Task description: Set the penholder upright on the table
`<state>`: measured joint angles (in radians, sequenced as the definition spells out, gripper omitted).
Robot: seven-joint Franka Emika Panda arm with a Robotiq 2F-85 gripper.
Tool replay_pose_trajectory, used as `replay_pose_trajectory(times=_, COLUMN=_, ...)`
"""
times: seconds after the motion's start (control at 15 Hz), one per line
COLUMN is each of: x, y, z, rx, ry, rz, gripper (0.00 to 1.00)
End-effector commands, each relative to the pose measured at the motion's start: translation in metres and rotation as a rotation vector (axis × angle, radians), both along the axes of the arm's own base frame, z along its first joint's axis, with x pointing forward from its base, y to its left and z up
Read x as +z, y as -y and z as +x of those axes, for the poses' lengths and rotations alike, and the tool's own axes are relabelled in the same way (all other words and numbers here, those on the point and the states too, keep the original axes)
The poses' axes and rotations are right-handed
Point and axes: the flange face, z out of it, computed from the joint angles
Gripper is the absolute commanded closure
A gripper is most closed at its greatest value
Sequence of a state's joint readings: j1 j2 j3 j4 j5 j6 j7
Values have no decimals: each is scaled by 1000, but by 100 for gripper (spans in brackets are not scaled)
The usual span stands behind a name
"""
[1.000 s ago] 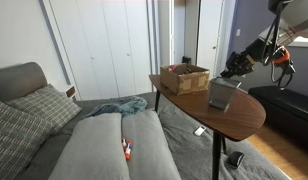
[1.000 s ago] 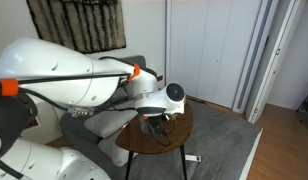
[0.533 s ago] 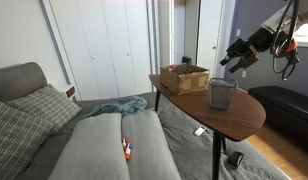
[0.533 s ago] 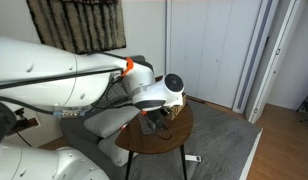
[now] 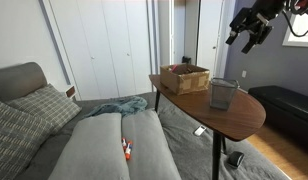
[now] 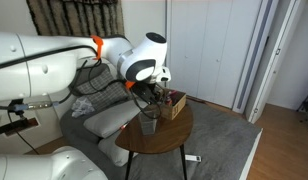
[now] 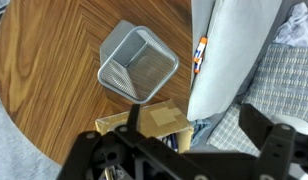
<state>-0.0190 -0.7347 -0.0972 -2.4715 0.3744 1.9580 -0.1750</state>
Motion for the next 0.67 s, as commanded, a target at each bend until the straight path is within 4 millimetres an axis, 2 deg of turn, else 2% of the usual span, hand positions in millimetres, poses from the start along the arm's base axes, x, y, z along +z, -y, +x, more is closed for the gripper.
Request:
replay_pose_trajectory(times=0.0, x=39, y=-24, z=-6, rx=-15, ry=-97, rz=-148, gripper=0)
replay_pose_trajectory(times=0.27, x=59, y=-43, z=-6, rx=-19, ry=-179, rz=-304, gripper=0)
replay_pose_trajectory(times=0.33, x=50, y=-39, z=-14, rx=1, ry=-135, rz=-231, gripper=0)
replay_pose_trajectory(times=0.6, x=54, y=-44, z=-9, rx=-1, ry=-157, rz=-280, gripper=0)
